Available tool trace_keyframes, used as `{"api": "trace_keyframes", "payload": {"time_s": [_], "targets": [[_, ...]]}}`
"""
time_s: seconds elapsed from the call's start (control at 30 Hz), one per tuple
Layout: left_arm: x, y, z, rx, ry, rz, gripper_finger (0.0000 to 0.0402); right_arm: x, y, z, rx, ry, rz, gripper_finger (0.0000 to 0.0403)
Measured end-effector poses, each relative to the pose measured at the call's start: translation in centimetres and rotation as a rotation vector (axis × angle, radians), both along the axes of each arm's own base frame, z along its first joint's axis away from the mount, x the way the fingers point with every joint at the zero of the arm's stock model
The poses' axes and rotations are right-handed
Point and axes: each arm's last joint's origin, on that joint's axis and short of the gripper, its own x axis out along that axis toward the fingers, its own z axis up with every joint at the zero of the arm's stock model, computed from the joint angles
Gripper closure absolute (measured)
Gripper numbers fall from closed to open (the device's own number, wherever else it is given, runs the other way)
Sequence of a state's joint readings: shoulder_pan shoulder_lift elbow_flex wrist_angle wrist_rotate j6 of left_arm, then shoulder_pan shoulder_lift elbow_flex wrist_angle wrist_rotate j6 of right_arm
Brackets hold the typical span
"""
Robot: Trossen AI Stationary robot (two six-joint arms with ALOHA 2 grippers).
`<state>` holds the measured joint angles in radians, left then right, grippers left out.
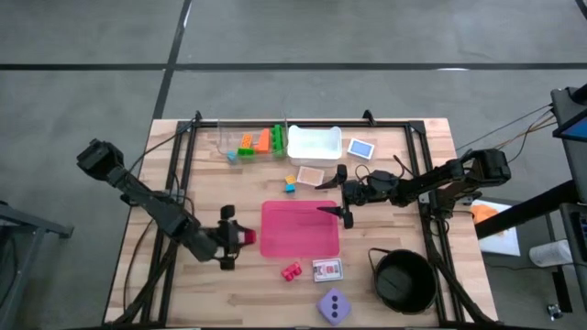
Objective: Pick & Place Toys
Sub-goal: Put the left red game piece into the transparent bin
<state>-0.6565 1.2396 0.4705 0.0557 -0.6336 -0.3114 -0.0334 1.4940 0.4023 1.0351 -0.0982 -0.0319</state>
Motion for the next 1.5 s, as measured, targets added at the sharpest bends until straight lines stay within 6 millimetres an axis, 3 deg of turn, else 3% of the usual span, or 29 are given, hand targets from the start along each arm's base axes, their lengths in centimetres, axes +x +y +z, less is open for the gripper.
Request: {"api": "trace_keyframes", "payload": {"time_s": [0.23,0.57,0.83,1.13,1.5], "targets": [[2.1,0.3,2.4,0.083,-0.219,-0.148,0.0268,0.0,0.0,0.0,-0.001,0.000,0.000,0.0101],[5.5,4.1,4.8,0.025,-0.506,-0.378,0.0268,0.0,0.0,0.0,-0.002,-0.001,0.000,0.0101],[6.7,8.2,4.8,-0.001,-0.527,-0.331,0.0268,0.0,0.0,0.0,-0.001,0.000,0.000,0.0101],[7.3,11.8,3.0,0.040,-0.463,-0.200,0.0268,0.0,0.0,0.0,-0.001,0.000,0.000,0.0101],[4.8,21.6,1.7,0.018,-0.397,0.142,0.0268,0.0,0.0,0.0,-0.002,0.004,0.000,0.0101]]}}
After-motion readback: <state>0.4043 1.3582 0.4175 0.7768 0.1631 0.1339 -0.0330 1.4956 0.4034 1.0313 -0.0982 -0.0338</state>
